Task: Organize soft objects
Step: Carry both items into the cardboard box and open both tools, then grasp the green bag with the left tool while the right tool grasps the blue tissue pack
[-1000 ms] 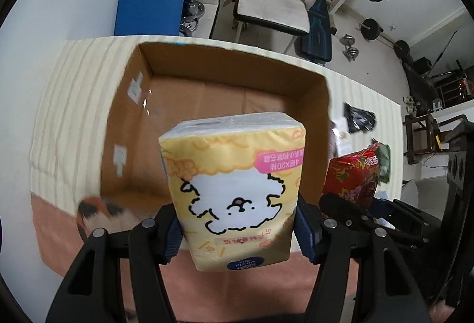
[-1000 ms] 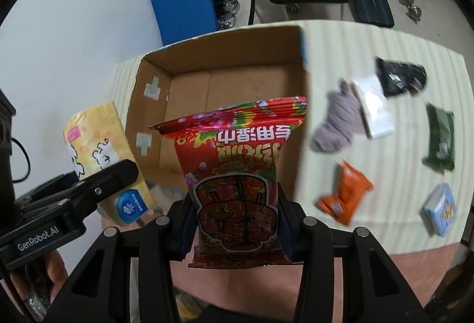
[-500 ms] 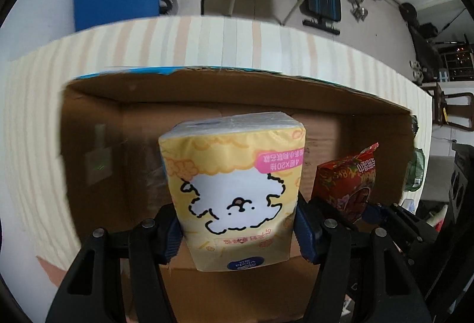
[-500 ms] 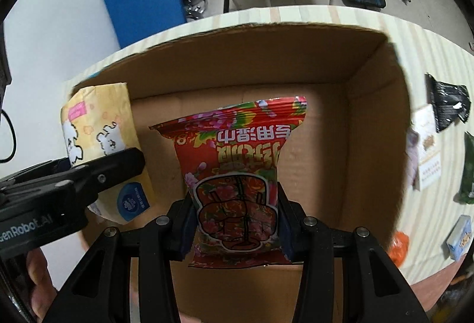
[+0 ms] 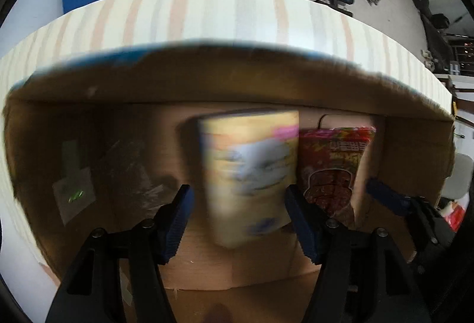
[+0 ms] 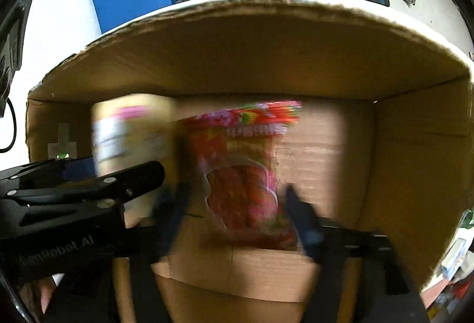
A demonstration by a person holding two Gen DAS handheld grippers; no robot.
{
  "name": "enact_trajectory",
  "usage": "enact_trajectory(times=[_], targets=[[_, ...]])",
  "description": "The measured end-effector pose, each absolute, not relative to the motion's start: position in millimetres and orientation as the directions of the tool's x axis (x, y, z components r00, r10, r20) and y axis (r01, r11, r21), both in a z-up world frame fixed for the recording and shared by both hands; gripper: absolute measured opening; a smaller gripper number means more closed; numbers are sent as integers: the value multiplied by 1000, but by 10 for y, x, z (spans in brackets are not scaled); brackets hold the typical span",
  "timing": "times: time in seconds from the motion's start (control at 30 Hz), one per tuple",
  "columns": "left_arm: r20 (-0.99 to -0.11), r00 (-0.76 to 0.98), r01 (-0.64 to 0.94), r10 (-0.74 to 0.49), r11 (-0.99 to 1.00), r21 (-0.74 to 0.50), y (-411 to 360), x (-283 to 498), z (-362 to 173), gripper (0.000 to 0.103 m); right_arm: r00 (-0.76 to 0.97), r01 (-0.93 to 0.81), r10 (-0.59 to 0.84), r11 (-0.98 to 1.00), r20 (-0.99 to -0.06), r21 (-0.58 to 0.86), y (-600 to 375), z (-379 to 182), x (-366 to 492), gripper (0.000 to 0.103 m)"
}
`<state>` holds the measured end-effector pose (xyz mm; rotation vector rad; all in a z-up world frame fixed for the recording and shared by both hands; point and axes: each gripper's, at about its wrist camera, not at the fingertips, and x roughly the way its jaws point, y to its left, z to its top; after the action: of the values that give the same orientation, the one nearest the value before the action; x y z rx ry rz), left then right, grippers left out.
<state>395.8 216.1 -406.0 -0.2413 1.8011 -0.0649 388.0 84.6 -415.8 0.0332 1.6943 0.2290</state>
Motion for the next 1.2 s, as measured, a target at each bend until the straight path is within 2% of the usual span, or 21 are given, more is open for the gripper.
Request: enact_trajectory(times=[0.03,0.07,0.23,0.3,0.37,0.73,0.87,1.2], targets=[[-958,-217,-126,-188,978,-164,2173,3931,-4040,74,-131,-115,154,979,-979,170,849,-4135,3877,92],[-962,-214,-118,-170,982,-147,2176,3907,-4014,80,-127,-121,149,979,-981,164,852,-4113,3873,92],[-977,-177,-98,-115,990,-98,2228,3764,-3852,91,-122,-146,106,982,-987,123,808,-3989,3797,92],[-981,-164,-95,-102,992,-87,2243,3677,-3773,93,-120,-149,83,984,-989,100,805,-3966,3789,101],[-983,-148,-97,-109,991,-95,2257,3624,-3711,101,-117,-146,75,985,-990,91,761,-3927,3726,103],[-999,11,-76,-46,996,-46,2254,3148,-3227,101,-66,-127,71,989,-995,79,673,-3487,3206,103],[-997,59,-90,-57,994,-62,2288,2944,-3030,101,0,-127,59,990,-998,59,624,-3219,2996,103],[-987,147,-113,-67,990,-84,2179,2578,-2541,101,69,-146,122,983,-990,111,612,-2804,2696,103]])
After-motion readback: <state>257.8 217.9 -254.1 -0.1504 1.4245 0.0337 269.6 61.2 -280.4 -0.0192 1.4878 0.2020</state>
